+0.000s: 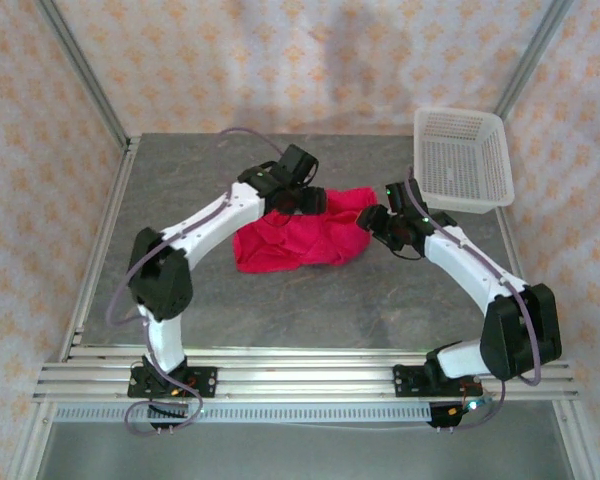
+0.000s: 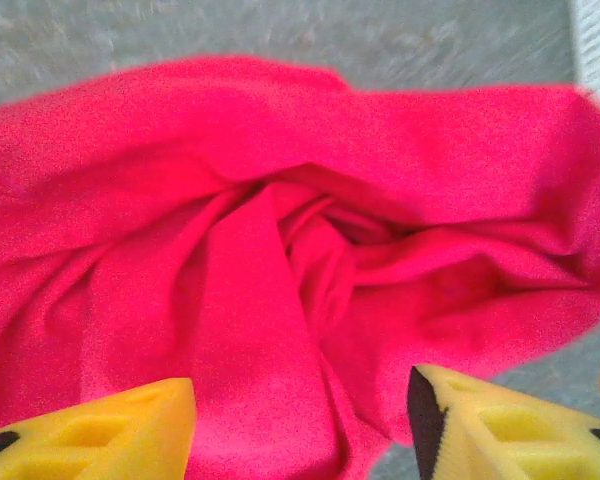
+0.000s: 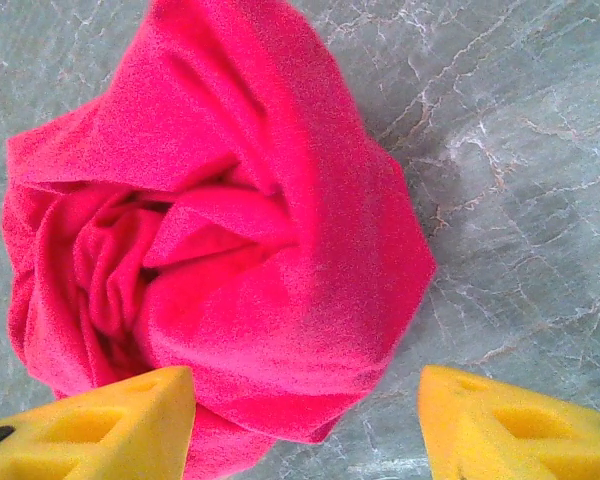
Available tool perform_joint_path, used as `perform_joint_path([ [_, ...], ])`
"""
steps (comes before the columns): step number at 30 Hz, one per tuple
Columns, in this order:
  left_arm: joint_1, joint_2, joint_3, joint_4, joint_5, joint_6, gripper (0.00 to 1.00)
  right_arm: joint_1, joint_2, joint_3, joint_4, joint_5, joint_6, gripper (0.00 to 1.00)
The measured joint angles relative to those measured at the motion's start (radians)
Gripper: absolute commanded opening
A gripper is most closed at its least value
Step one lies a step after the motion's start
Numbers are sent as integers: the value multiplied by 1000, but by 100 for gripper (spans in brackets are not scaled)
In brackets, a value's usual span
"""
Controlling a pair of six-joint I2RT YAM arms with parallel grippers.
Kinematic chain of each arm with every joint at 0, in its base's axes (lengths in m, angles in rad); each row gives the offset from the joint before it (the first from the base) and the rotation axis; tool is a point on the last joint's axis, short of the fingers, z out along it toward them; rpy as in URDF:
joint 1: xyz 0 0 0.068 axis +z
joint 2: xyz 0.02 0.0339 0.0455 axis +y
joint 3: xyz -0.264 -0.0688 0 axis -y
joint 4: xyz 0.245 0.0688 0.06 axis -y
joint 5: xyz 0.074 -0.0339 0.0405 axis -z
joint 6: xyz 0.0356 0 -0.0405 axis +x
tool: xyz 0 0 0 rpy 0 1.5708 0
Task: Fold the inside-out t-shirt
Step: Turn the T-shirt inside out at the center of the table.
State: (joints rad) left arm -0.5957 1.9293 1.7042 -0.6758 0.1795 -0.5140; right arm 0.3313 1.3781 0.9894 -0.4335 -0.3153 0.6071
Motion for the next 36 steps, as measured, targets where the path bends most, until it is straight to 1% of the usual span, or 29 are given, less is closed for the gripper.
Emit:
perform_joint_path([
  [2,0,74,18,1,7,0,53,0,-1,6,0,0,0,61],
  [3,0,108,27,2,11,-1,50,0,-2,10,0,-1,0,61],
  [4,0,131,33,2,16,-1,42,0,-3,13,-1,-3,0,61],
  [6,0,181,47,-4,19,-1,12,3,-5,22,-1,-4,-1,61],
  [7,0,195,54,-8,18,-4,3,5,-5,27,-1,-4,-1,61],
  [8,0,205,63,-14,18,-7,0,10,-3,34,-1,-4,-3,61],
  [11,0,202,83,-31,11,-8,0,24,29,70,1,-8,-3,61],
  [14,0,170,105,-48,-3,-8,0,35,126,131,15,-24,2,61],
  [15,0,156,115,-59,-5,-8,0,37,169,153,23,-32,8,58],
  [16,0,138,132,-71,-5,-8,0,38,222,179,31,-42,18,44],
  [17,0,118,154,-84,-4,-7,0,39,273,198,48,-51,26,23],
  [18,0,101,179,-94,-4,-7,0,39,314,207,67,-55,34,7],
  [19,2,83,214,-108,-4,-5,0,39,358,208,89,-60,47,0],
  [21,10,58,305,-137,1,0,0,39,407,188,111,-61,68,0],
  [23,34,28,406,-167,11,1,0,39,409,126,137,-59,75,0],
  [25,71,-12,455,-196,29,2,0,39,376,52,172,-58,77,0],
  [27,106,-61,449,-222,41,3,0,38,315,-16,200,-47,75,0],
  [30,152,-174,320,-170,39,2,0,15,221,-128,188,0,65,0],
  [32,174,-276,163,-119,31,-6,0,-3,186,-182,151,39,51,0],
  [35,179,-384,-72,-32,34,-34,0,-8,142,-207,87,75,25,0],
  [36,179,-398,-129,-7,43,-42,0,-6,124,-207,75,77,17,9],
])
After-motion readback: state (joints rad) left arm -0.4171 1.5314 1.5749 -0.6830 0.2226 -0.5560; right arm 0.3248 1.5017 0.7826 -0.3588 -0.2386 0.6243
